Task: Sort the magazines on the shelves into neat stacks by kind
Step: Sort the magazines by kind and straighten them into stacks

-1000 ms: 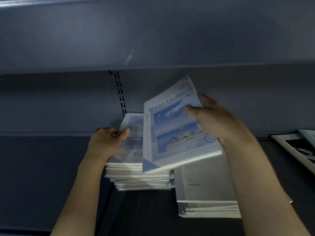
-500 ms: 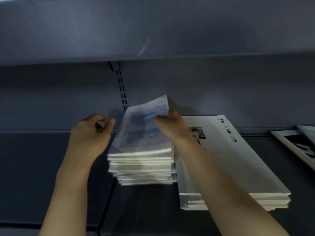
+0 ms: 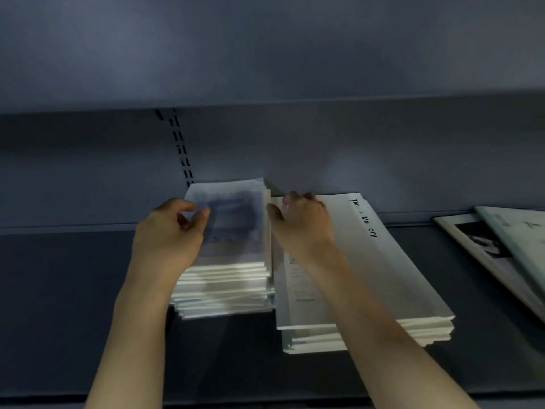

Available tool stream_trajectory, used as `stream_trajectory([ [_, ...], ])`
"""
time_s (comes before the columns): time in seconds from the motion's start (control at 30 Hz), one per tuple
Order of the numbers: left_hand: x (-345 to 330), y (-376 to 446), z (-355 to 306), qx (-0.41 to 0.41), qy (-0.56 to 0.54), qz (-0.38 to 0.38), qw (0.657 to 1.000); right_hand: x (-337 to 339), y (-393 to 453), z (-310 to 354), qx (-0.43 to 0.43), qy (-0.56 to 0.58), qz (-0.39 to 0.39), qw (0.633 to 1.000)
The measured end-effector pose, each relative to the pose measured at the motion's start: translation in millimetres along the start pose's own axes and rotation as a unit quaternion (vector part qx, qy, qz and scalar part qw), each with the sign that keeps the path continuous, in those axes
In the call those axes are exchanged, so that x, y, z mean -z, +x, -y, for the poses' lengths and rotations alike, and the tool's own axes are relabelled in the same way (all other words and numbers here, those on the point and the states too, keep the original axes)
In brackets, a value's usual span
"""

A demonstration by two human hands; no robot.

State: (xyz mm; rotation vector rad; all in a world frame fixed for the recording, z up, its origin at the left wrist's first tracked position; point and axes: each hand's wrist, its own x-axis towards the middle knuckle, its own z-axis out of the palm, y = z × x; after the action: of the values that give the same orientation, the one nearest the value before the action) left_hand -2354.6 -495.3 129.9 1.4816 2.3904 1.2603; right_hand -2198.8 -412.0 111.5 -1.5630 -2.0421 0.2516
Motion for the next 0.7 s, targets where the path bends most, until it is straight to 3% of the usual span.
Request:
stream_trajectory([
  [0.33, -65.1, -54.5, -110.7, -0.131, -0.005, 0.102, 0.986, 75.4, -38.9, -132.3, -0.037, -0.006, -0.044, 0.998],
  [0.7, -192.2, -138.4, -236.0, -0.137, -0.027, 0.201, 0.97, 166.0, -61.6, -312.7, -0.079, 0.0, -0.021, 0.997],
])
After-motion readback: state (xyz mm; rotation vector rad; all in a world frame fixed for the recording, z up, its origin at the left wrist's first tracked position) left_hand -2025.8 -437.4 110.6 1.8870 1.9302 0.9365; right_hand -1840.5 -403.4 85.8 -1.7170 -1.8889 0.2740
